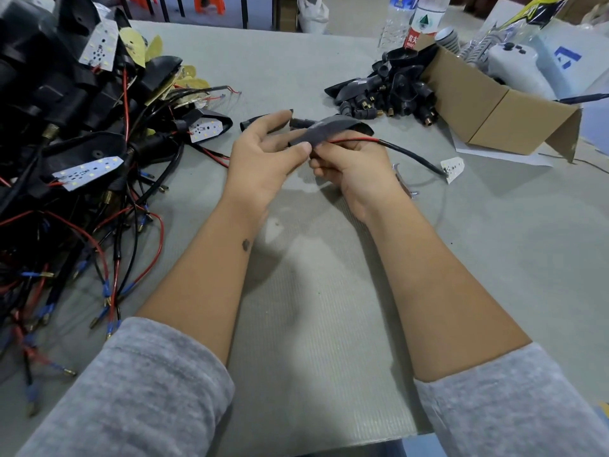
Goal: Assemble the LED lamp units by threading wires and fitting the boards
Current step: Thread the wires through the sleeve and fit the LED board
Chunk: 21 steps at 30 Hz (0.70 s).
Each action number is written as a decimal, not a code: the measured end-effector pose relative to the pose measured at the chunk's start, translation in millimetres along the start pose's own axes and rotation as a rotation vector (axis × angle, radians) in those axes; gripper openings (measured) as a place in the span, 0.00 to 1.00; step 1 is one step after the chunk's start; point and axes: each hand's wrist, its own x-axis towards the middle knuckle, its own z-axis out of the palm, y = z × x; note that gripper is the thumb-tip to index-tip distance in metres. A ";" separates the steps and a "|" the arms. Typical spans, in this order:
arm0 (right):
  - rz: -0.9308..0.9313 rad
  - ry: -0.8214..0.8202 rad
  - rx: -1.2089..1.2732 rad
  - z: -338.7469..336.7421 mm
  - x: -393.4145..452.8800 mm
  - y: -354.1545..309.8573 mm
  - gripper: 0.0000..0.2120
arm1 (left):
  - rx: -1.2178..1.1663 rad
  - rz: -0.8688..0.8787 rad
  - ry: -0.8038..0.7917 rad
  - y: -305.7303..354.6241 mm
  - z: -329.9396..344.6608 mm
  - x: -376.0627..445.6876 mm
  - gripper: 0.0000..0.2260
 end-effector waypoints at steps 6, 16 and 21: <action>0.062 0.012 0.161 -2.2 1.3 -4.1 0.06 | -0.318 -0.101 0.013 1.2 -3.9 2.5 0.12; 0.079 -0.048 0.249 -3.4 0.4 -6.7 0.15 | -0.153 -0.126 -0.008 -0.4 -3.7 2.6 0.04; 0.125 0.011 0.370 -3.2 1.4 -7.9 0.14 | 0.011 -0.099 -0.121 0.8 0.8 -1.7 0.08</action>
